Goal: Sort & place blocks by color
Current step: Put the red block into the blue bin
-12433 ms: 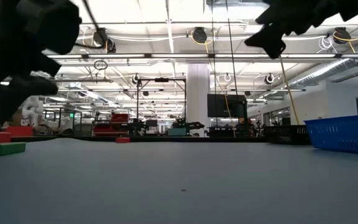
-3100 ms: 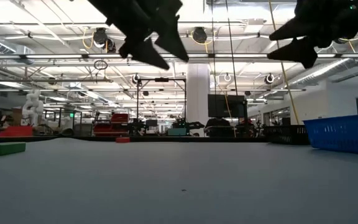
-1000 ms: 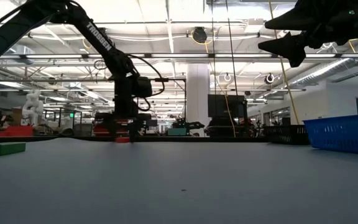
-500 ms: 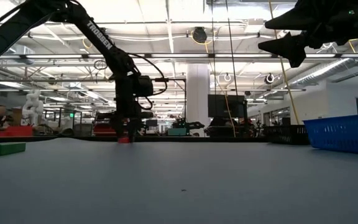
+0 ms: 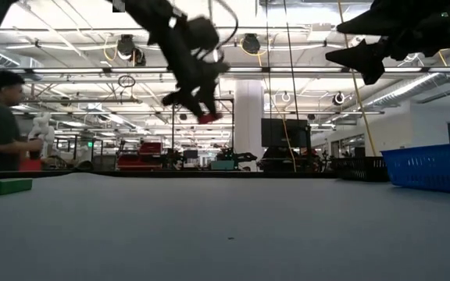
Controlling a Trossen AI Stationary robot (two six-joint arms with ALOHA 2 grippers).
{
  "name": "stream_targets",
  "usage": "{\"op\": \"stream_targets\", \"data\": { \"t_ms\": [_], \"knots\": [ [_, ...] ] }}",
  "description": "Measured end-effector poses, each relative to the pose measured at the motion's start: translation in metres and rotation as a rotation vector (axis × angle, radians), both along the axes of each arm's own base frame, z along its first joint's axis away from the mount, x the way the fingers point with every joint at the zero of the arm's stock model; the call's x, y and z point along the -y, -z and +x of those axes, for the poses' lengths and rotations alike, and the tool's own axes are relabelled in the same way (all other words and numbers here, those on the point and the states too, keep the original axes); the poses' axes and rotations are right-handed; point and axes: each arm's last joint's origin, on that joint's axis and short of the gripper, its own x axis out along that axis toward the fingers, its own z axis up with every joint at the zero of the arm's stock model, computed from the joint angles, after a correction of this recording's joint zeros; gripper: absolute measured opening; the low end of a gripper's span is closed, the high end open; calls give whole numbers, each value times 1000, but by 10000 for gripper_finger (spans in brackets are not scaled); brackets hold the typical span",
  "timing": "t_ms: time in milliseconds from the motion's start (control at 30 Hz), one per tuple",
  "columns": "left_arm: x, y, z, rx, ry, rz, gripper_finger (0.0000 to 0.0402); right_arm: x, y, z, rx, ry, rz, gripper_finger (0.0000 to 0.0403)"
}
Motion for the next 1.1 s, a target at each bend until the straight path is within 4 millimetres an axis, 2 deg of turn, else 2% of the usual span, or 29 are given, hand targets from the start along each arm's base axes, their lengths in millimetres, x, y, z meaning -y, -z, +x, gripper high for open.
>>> {"op": "stream_targets", "data": {
  "t_ms": [133, 233, 333, 467, 600, 700, 800, 967, 1100],
  "knots": [
    [61, -16, 28, 133, 167, 53, 129, -4, 0, 0, -4, -120, 54, 267],
    [105, -23, 45, 234, 288, 86, 129, -5, 3, 2, -28, -144, 97, 267],
    [144, -23, 55, 343, 388, 120, 129, -6, 7, 5, -52, -141, 81, 267],
    [181, -12, 57, 428, 469, 114, 129, -10, 9, 7, -58, -164, 51, 267],
    [200, 5, 55, 497, 498, 103, 129, -17, 6, 9, -14, -208, 30, 267],
    [210, 17, 51, 503, 450, 174, 129, -21, 6, 13, 8, -218, 81, 267],
    [217, 30, 44, 413, 355, 349, 129, -22, 10, 19, -5, -191, 156, 267],
    [225, 40, 31, 198, 256, 633, 129, -15, 23, 32, -30, 15, 239, 267],
    [237, 41, 27, 135, 326, 740, 129, -10, 31, 42, -10, 96, 277, 267]
  ]
}}
